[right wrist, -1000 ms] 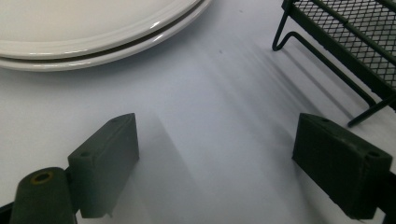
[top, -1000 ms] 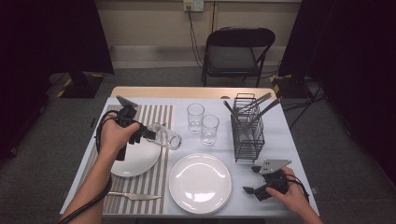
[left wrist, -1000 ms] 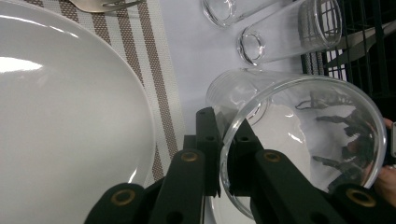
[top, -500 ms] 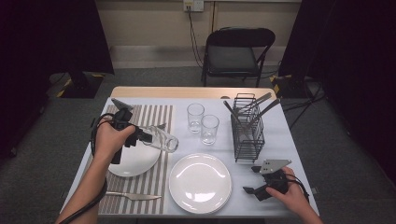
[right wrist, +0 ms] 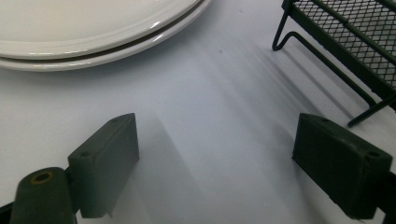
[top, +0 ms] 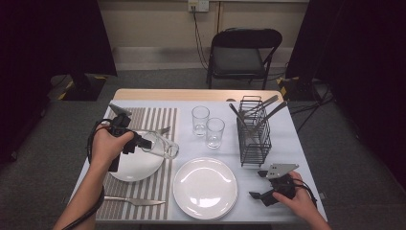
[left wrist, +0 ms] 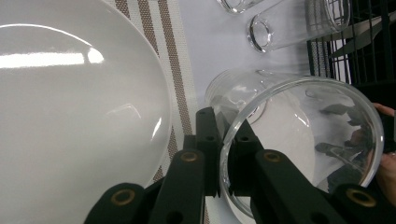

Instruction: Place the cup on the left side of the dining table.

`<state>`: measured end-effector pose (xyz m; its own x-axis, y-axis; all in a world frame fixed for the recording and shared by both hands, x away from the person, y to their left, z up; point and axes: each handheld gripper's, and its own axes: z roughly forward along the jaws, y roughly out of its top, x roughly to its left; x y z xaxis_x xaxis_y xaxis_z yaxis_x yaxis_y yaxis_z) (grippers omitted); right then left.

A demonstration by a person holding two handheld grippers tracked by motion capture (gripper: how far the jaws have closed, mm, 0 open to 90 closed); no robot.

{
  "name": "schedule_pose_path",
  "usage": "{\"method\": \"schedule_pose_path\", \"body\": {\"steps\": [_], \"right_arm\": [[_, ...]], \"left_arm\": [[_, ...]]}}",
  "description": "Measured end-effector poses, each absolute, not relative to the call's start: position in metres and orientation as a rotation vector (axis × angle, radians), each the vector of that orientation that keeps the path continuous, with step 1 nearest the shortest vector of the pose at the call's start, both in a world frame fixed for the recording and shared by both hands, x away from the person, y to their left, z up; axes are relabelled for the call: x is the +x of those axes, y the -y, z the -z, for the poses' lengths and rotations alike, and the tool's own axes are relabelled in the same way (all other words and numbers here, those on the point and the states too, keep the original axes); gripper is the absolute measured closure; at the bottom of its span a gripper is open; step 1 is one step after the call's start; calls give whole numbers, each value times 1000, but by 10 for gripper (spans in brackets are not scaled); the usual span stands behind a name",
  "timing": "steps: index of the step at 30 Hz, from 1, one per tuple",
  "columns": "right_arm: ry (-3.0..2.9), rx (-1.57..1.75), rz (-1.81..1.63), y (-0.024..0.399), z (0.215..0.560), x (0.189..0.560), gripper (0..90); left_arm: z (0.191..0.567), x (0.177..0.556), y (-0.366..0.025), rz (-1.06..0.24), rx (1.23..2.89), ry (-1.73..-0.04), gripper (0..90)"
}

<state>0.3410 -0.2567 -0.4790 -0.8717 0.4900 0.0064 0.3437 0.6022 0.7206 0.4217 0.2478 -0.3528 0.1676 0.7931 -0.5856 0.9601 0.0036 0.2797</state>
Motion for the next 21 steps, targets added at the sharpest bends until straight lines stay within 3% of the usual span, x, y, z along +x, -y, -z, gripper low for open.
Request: {"method": "schedule_pose_path", "body": {"steps": [21], "right_arm": [[-2636, 694, -1124, 257, 479, 341, 133]], "left_arm": [[356, 406, -255, 351, 1830, -1664, 860]]}}
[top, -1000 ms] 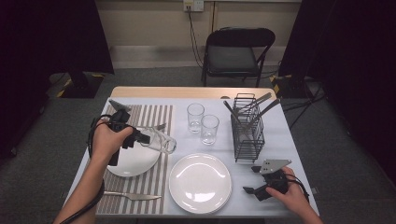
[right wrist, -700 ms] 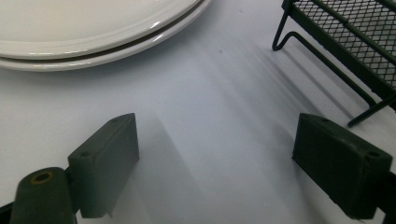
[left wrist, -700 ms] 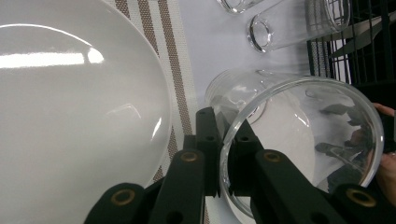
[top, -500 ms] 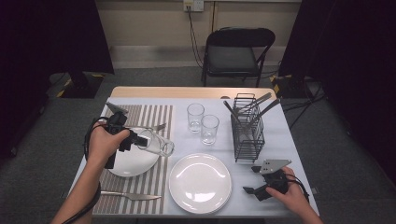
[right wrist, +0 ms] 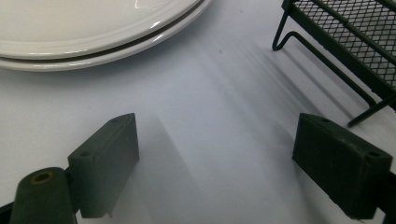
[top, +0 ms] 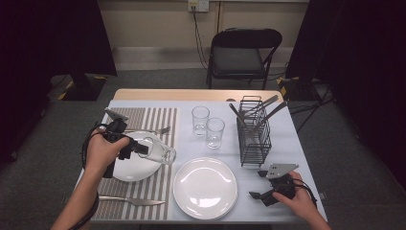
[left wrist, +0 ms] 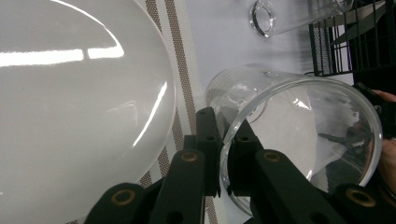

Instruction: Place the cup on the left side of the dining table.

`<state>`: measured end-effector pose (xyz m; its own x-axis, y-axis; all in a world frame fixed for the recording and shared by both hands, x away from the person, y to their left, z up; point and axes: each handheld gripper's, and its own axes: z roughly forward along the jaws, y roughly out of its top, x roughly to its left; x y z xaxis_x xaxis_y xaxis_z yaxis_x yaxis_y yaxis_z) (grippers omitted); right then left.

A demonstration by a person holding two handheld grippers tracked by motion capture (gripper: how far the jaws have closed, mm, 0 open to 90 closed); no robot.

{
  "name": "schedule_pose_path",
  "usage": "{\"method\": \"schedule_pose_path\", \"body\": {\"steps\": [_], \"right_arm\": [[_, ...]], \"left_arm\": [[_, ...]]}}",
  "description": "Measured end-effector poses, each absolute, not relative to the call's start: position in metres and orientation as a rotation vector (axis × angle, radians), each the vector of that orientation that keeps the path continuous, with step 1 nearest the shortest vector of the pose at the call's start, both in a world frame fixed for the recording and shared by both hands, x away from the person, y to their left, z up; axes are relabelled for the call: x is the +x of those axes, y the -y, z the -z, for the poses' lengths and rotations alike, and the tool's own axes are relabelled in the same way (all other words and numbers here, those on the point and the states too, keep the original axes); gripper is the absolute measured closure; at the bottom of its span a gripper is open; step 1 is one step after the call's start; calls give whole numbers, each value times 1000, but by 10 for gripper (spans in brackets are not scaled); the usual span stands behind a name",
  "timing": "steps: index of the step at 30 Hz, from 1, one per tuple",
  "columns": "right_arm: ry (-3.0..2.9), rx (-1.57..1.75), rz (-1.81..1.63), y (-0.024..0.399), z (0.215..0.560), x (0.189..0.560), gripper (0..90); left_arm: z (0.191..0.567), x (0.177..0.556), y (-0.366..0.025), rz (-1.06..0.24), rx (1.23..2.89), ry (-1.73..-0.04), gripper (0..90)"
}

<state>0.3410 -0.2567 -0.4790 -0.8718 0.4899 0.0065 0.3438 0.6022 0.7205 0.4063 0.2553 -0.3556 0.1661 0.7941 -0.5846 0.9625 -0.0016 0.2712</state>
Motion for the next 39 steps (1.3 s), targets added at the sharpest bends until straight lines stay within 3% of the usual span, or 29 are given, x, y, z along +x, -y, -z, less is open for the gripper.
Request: {"method": "schedule_pose_path", "body": {"steps": [39], "right_arm": [[-2637, 695, -1125, 257, 479, 341, 133]], "left_arm": [[363, 389, -266, 357, 1840, -1661, 859]]}}
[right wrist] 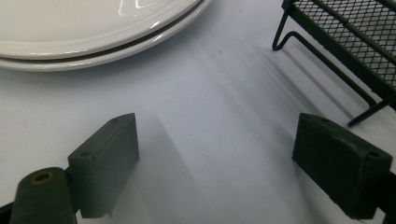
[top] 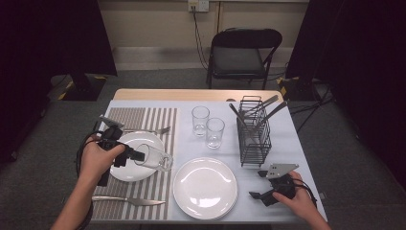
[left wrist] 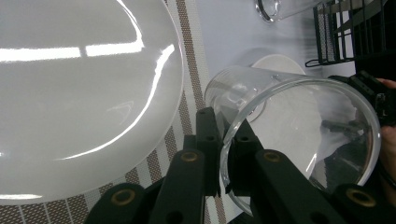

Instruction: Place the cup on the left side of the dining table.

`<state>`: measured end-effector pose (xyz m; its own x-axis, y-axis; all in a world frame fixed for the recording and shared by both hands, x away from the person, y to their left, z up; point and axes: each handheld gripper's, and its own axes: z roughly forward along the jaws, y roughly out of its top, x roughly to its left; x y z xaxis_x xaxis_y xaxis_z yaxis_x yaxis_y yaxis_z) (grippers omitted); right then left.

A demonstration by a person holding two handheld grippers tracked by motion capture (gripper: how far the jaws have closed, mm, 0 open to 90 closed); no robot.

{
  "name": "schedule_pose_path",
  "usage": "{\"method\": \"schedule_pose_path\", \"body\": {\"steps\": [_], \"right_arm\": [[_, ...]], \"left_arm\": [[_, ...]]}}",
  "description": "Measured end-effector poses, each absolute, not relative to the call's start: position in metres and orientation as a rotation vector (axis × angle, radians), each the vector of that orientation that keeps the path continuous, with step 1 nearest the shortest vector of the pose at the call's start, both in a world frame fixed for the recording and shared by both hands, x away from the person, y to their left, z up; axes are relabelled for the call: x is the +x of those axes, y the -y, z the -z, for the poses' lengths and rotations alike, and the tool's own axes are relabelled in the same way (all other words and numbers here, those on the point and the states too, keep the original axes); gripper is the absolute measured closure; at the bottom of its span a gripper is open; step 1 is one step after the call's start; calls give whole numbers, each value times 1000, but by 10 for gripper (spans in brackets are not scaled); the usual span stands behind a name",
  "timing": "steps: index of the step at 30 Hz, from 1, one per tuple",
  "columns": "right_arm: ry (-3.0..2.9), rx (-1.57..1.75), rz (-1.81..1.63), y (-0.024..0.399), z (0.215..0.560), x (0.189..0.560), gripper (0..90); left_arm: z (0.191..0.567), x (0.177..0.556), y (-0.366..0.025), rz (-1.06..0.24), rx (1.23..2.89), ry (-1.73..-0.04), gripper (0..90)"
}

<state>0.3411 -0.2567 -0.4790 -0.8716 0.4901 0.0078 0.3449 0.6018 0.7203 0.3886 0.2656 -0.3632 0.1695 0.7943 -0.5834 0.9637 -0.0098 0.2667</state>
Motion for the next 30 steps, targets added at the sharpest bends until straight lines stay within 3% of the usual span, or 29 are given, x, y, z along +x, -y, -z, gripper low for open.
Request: {"method": "schedule_pose_path", "body": {"steps": [30], "right_arm": [[-2639, 695, -1129, 257, 479, 341, 133]], "left_arm": [[370, 368, -272, 407, 1850, -1665, 860]]}}
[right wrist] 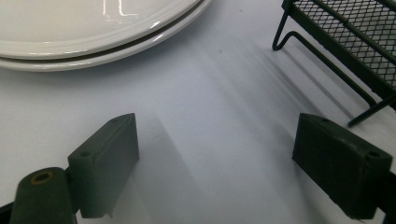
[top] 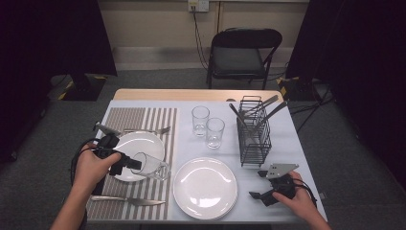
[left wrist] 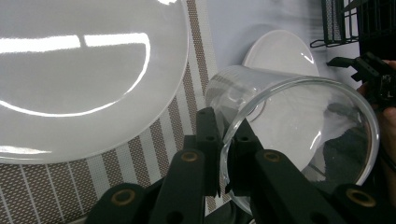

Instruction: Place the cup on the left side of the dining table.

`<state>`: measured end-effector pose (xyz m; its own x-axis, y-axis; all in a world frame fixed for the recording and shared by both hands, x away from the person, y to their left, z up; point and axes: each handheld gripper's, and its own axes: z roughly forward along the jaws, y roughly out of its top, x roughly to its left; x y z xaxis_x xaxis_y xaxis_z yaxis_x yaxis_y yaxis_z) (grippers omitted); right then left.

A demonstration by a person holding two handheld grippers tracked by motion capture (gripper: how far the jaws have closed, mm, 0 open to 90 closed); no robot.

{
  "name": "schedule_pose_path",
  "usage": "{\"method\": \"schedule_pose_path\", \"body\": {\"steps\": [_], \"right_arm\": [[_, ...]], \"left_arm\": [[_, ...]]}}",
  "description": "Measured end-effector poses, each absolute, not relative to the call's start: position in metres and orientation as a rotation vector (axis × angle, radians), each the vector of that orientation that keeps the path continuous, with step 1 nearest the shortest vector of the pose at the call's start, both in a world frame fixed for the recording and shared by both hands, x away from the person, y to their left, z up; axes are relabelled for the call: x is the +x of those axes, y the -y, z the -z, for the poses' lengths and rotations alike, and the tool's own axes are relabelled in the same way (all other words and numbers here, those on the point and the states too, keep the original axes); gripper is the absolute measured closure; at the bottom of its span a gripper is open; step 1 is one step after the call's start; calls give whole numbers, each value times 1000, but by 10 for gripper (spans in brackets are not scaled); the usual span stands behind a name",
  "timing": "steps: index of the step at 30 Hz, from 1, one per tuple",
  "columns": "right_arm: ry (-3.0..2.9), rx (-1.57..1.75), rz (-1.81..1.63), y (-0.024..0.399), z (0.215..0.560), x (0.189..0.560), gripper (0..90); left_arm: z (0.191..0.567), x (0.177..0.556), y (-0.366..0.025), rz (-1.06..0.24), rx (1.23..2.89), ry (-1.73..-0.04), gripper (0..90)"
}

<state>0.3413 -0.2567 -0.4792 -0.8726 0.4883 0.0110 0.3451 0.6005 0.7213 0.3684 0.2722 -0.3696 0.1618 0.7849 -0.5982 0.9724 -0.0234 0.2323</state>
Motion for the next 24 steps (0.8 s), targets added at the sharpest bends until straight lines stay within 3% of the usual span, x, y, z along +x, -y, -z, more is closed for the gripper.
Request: {"method": "schedule_pose_path", "body": {"steps": [24], "right_arm": [[-2638, 695, -1126, 257, 479, 341, 133]], "left_arm": [[381, 354, -279, 420, 1844, -1682, 860]]}}
